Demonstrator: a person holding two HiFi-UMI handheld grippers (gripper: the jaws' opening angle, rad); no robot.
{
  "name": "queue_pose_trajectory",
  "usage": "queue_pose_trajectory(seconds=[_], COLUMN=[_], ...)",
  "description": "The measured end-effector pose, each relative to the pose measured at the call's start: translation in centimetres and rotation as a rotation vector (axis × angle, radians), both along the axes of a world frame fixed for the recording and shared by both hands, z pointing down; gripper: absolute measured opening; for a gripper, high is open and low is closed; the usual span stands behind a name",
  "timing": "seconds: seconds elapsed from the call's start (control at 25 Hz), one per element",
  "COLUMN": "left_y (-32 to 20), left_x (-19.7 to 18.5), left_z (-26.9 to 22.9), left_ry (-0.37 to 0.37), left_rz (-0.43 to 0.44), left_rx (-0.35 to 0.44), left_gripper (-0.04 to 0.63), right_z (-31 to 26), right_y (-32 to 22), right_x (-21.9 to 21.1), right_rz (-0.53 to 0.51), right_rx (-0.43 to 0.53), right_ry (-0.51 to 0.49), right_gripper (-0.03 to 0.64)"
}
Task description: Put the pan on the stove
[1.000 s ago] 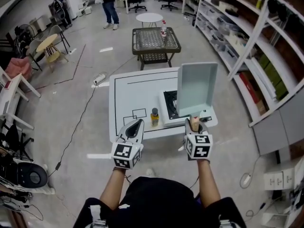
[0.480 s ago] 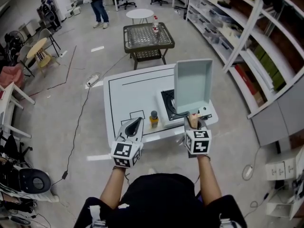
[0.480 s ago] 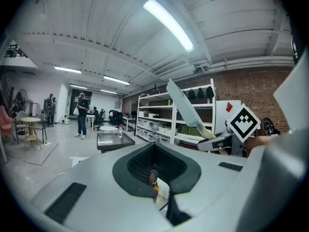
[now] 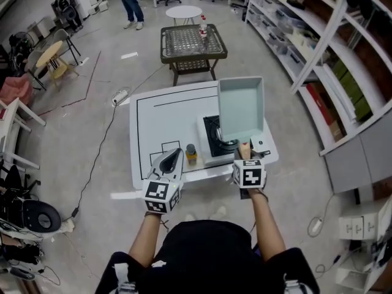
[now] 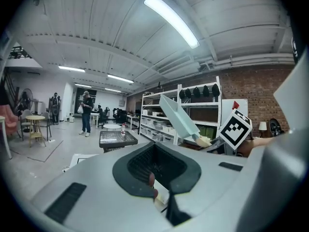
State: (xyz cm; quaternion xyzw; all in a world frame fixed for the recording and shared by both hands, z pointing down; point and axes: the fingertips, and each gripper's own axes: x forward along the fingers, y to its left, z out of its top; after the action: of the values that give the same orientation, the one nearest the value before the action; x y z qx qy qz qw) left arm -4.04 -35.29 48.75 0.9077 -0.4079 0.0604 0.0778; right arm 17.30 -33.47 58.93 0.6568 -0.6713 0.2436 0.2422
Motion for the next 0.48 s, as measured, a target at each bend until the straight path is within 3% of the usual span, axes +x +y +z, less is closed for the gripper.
queue_pose_trajectory(seconds=[0.48], left_y=[-1.2], left_x=[1.4], left_z=[2.1], left_ry=[-0.029], left_rz=[-0.065], left_rx=[-0.034], left_gripper=[0.025], right_z=[9.0], right_y=[-1.5], right_x=[1.6], right_rz=[-0.038], right_rx=[-0.244], right_ry=[-0.046], right_gripper=[0.075])
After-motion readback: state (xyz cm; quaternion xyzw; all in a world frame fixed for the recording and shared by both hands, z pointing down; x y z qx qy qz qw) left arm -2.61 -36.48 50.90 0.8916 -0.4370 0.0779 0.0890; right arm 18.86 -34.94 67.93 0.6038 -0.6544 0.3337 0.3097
